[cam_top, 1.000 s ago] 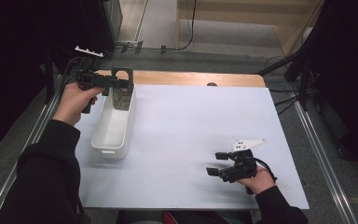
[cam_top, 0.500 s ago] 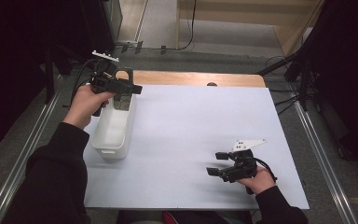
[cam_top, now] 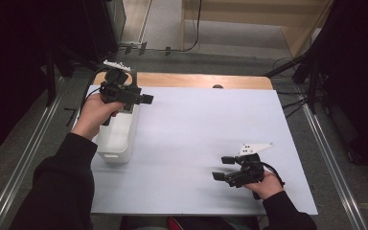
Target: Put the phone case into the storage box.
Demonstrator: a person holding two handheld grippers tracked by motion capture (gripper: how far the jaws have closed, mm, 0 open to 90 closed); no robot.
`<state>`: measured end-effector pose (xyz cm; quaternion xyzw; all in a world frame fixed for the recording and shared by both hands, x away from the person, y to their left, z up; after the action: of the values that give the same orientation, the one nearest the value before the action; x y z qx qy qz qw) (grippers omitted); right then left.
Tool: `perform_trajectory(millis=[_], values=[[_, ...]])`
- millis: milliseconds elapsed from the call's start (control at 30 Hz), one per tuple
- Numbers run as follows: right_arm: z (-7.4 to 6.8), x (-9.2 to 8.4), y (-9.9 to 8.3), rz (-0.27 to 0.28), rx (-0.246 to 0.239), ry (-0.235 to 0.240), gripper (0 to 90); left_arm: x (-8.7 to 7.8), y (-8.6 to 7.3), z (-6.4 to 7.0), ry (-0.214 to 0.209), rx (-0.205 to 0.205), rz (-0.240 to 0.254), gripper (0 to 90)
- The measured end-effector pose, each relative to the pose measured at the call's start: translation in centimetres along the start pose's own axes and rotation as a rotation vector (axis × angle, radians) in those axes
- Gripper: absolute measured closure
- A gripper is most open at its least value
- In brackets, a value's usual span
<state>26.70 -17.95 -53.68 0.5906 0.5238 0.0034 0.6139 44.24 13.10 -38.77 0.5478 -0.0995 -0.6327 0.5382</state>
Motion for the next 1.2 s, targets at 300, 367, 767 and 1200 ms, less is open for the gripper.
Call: perform_trajectory(millis=[300, 367, 767, 1200], values=[[0.0, 0.0, 0.0, -0.001, -0.002, -0.002, 17.3, 0.6, -1.4, 1.4, -0.025, 0.030, 0.004, 26.7], [-0.1, 0.0, 0.0, -0.003, 0.002, -0.001, 17.3, 0.8, -1.7, 1.7, -0.031, 0.035, -0.001, 26.7], [0.0, 0.2, 0.0, -0.004, -0.004, -0.006, 17.2, 1.5, -3.8, 3.2, -0.066, 0.076, 0.002, 26.7], [0.0, 0.3, 0.0, -0.009, -0.002, -0.005, 17.3, 2.1, -5.6, 4.5, -0.080, 0.120, 0.007, 26.8]])
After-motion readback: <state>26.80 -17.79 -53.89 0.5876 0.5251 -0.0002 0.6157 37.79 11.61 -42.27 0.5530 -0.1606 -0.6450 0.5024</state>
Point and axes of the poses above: each handheld gripper's, and its own axes: x roughly forward along the jaws, y roughly out of its top, z roughly to its right, the point moved 6 cm from there along x, roughly forward along the jaws, and after that the axes turned 12 degrees about -y, right-handed, at the moved point
